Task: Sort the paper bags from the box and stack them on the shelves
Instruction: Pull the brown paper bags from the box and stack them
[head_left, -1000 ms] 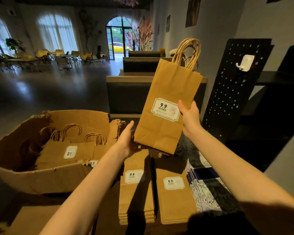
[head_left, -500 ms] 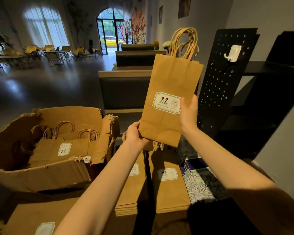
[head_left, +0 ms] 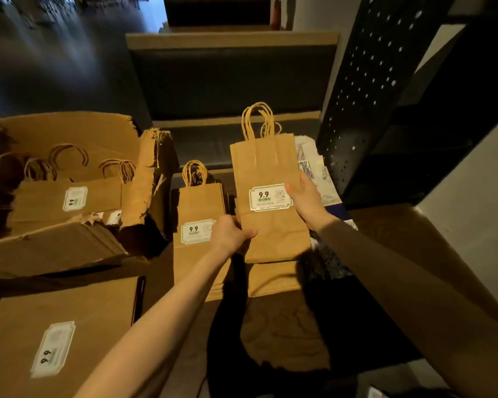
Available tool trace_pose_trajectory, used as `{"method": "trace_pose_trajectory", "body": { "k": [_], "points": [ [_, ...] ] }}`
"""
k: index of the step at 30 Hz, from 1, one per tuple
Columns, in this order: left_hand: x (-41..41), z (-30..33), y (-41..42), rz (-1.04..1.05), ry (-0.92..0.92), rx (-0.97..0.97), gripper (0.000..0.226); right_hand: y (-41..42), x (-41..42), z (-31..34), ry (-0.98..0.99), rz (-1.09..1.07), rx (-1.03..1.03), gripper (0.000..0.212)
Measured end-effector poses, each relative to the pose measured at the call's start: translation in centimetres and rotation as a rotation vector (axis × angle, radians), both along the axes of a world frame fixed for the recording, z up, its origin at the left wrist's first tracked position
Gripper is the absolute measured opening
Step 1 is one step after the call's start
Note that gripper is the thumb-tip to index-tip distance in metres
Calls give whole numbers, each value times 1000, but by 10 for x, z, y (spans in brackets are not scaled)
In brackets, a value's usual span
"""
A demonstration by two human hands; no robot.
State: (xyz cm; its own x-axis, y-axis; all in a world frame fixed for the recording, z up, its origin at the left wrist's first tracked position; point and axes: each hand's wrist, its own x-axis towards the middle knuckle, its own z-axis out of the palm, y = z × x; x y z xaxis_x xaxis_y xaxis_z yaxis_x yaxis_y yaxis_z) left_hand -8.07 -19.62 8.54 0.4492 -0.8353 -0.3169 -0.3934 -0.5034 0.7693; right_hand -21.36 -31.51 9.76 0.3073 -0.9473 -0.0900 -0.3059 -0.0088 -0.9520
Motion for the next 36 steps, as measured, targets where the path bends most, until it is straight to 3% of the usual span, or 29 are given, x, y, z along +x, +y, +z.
{"method": "trace_pose_trajectory", "body": {
  "k": [7,17,20,24,28,32,36],
  "points": [
    [-13,-50,-5,-15,-94,169,25,-1,3,-60,293,-83,133,43],
    [-26,-67,-3,-71,-266,259,23,-2,5,-91,366,-8,246,48],
    [-33,-71,-4,-36,-217,272,19,-1,2,-88,455,46,319,57],
    [-36,-75,-7,19,-146,301,39,-4,-2,-92,462,83,363,71],
    [-38,-74,-12,89,115,267,27,-5,-6,-89,447,116,382,75],
    [-35,-63,-14,112,260,174,14,-6,-5,-75,441,155,336,70],
    [-27,-43,-16,76,259,136,26,-13,-7,-50,354,181,216,44]
  ]
}}
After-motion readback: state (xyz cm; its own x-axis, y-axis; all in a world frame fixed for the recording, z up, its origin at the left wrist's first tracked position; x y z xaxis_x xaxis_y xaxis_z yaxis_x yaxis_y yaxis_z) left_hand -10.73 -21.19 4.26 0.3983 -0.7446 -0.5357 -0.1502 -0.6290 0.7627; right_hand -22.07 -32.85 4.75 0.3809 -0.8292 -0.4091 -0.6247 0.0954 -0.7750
